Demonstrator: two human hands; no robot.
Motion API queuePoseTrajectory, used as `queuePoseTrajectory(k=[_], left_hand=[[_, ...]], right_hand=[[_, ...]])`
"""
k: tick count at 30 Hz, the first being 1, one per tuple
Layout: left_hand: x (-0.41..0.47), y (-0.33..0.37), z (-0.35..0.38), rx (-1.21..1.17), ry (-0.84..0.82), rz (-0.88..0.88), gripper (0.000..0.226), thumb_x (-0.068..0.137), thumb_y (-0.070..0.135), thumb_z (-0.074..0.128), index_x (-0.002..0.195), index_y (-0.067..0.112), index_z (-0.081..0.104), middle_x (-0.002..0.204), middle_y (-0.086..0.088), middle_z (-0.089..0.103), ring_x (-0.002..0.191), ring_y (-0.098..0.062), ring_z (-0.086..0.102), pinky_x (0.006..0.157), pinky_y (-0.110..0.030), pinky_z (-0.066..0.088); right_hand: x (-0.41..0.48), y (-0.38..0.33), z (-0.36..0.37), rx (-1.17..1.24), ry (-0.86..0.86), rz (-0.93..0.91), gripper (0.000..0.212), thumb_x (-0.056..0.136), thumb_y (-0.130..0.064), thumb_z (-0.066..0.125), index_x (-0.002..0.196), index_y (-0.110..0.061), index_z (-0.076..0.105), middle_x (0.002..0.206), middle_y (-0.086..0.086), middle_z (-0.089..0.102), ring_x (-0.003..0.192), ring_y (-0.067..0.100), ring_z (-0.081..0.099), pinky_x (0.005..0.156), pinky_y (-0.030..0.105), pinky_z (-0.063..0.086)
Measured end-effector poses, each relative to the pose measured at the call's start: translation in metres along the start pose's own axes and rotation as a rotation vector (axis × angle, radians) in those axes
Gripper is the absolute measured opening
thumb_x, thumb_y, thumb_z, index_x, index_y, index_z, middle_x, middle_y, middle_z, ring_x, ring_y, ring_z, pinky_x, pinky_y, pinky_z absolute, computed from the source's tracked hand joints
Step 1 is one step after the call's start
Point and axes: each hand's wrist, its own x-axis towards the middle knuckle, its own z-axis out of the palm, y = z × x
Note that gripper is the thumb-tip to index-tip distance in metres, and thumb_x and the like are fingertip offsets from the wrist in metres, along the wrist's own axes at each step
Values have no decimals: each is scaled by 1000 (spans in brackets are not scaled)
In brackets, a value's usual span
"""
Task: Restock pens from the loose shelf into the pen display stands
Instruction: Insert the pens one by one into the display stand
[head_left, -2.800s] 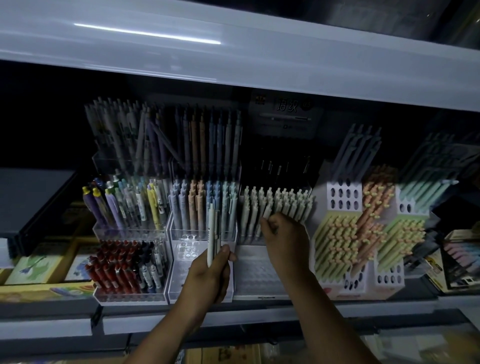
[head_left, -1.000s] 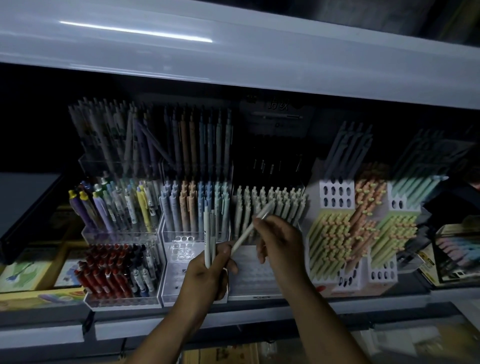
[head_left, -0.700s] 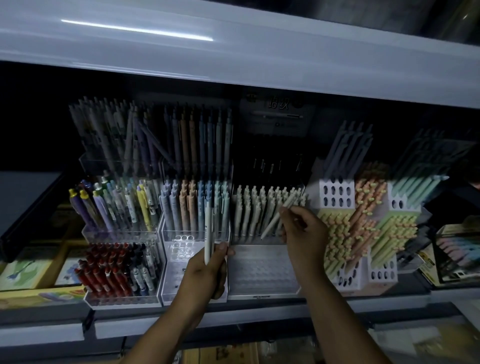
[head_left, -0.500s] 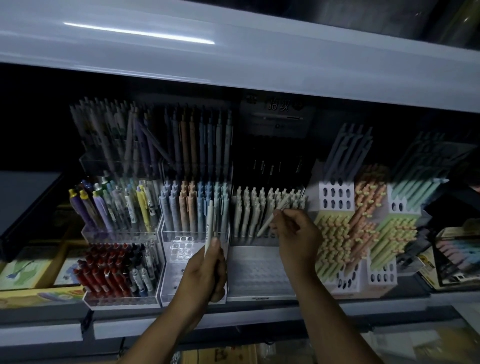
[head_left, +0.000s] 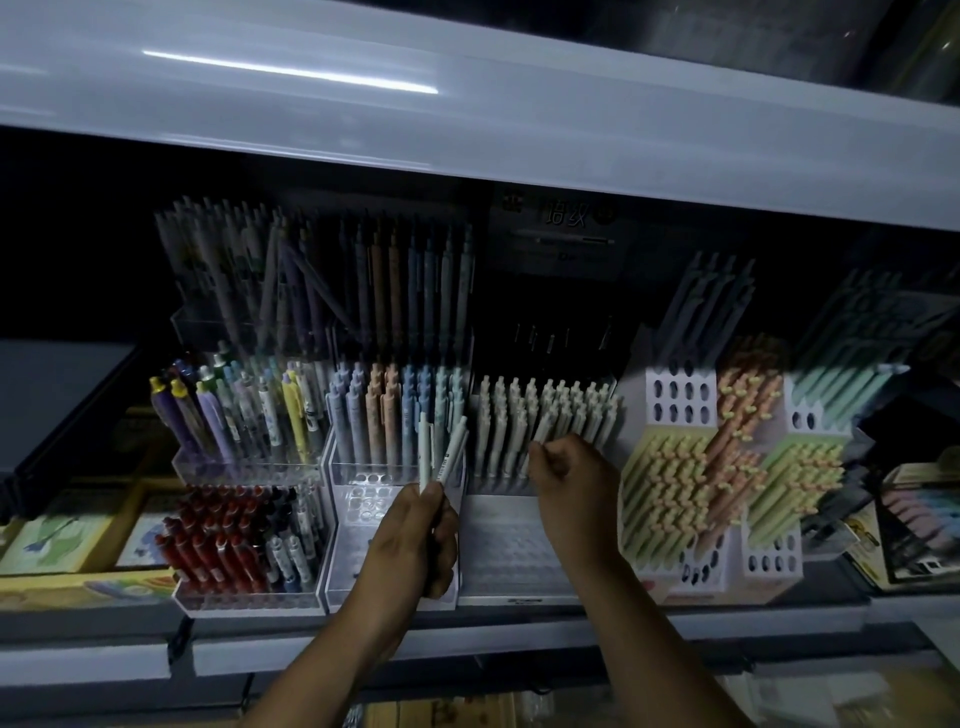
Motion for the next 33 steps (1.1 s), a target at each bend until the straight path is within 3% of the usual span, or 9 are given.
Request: queuePoseTrajectory(k=[7,12,14,16,20,23,27,30,33], left_hand=[[3,-2,3,-10,1,19,35,105,37,40,89,8,50,60,-4,32,47,-13,22,46,-25,22],[3,-3,4,-30,6,51,34,107,32,42,92,5,56,72,-12,42,50,-15,35,47,-27,28],[3,-3,4,-25,4,66,35,106,32,42,94,3,57,72,-13,45,52,-17,38,48,-29,33],[2,-3,4,-13,2,81,36,105,33,44,94,2,58,71,-14,45,52,-17,39,49,-29,34],[1,-2,4,23,-12,114,39,105,34,45,94,-1,59,68,-16,44,52,-17,38,51,-30,33],[2,-3,6,24,-7,125,42,103,34,45,96,-5,58,68,-17,44,51,-16,36,52,-32,30],[4,-5,7,76,-41,140,41,107,31,42,91,-3,56,62,-16,42,49,-19,33,52,-34,29],[6,-10,8,109,-74,142,42,108,30,41,92,-5,57,62,-17,44,48,-20,35,51,-34,31],[6,-13,10,84,-57,125,41,106,30,41,97,-6,60,68,-15,55,49,-22,46,47,-31,38]], right_hand=[[2,-5,3,-137,-32,-14,33,93,-15,69,66,-14,50,59,-7,52,53,-3,46,50,8,30],[4,-9,2,-134,-52,27,30,93,-14,70,68,-11,52,62,0,58,56,9,53,51,23,37],[4,-11,0,-129,-90,76,26,92,-15,71,72,-10,55,65,-1,59,58,4,52,52,15,35],[1,-14,-2,-90,-100,138,21,91,-15,72,77,-12,57,68,-6,58,61,-3,52,54,8,36],[-13,-29,-6,40,36,113,14,92,-13,70,87,-19,58,76,-12,61,71,-1,61,61,8,40],[-19,-43,-5,250,-106,134,6,93,-22,71,91,-19,66,73,-10,65,65,7,63,58,20,48],[-21,-60,-8,467,-345,173,7,93,-22,72,94,-15,71,66,-8,66,53,7,59,50,21,43],[-22,-62,-7,449,-365,182,10,93,-20,72,86,-13,70,65,-4,67,54,6,59,52,20,43],[-18,-59,-10,450,-272,199,16,95,-18,69,83,-8,68,57,-4,62,49,9,56,51,25,43]])
